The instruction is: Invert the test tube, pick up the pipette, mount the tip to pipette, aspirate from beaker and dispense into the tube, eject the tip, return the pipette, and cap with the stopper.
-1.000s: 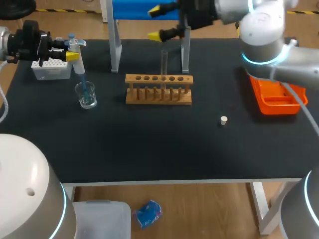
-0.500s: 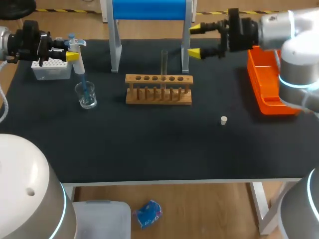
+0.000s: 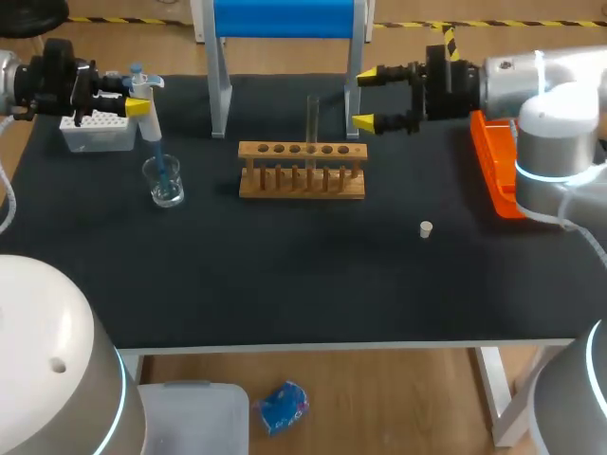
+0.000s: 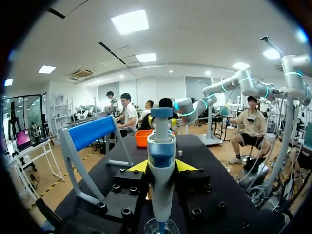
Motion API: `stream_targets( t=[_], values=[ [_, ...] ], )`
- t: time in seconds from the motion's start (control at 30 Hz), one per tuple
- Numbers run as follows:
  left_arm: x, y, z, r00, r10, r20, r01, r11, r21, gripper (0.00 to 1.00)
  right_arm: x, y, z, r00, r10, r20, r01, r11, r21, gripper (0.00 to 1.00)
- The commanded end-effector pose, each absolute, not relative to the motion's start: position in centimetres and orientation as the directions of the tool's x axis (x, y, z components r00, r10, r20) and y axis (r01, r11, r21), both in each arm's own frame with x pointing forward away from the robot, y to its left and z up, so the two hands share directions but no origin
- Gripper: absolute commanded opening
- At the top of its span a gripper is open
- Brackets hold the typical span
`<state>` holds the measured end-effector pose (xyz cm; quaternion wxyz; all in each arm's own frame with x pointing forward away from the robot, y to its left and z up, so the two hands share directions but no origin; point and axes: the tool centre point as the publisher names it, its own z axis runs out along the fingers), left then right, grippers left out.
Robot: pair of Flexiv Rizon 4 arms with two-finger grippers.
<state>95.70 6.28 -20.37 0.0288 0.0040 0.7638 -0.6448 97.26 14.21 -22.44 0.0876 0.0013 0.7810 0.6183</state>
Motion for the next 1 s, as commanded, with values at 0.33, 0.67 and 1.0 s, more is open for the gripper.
stream_targets(
  t=[0.33,0.67,1.0],
  values=[
    [95.79,6.37,-20.32,-0.998,-0.028,-0.048,0.043,0.169,-0.985,0.0,98.68,15.31,-22.81,-0.986,0.106,-0.126,-0.095,0.264,0.96,1.0],
    [95.79,6.37,-20.32,-0.998,-0.028,-0.048,0.043,0.169,-0.985,0.0,98.57,15.28,-22.84,-0.986,0.108,-0.129,-0.098,0.255,0.962,1.0],
    [95.79,6.37,-20.32,-0.998,-0.028,-0.048,0.043,0.169,-0.985,0.0,98.57,15.28,-22.84,-0.986,0.108,-0.129,-0.098,0.255,0.962,1.0]
  ],
)
